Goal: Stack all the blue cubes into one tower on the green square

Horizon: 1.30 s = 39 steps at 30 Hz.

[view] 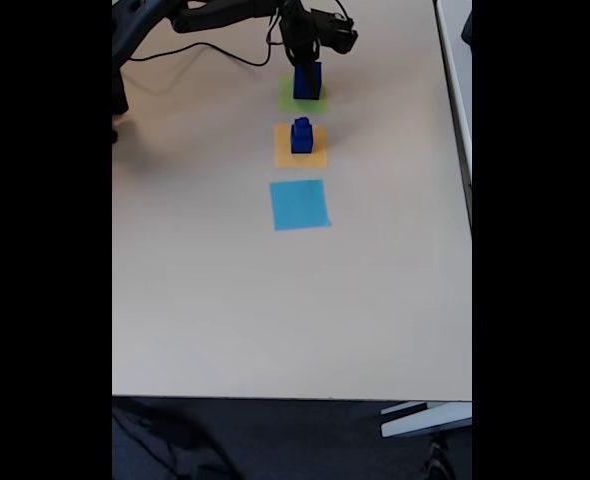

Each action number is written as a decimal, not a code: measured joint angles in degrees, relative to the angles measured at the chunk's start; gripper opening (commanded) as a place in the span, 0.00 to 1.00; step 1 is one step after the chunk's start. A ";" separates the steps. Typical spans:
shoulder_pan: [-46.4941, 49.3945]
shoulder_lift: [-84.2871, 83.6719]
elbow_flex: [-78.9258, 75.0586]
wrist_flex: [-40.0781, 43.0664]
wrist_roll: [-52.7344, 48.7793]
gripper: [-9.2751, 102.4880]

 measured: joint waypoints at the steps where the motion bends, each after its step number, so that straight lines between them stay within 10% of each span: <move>1: 0.00 0.00 0.00 -0.62 -0.44 0.48; 23: 5.27 7.82 0.70 -26.46 -35.51 0.49; 39: 11.95 19.60 0.70 -17.14 -39.02 0.42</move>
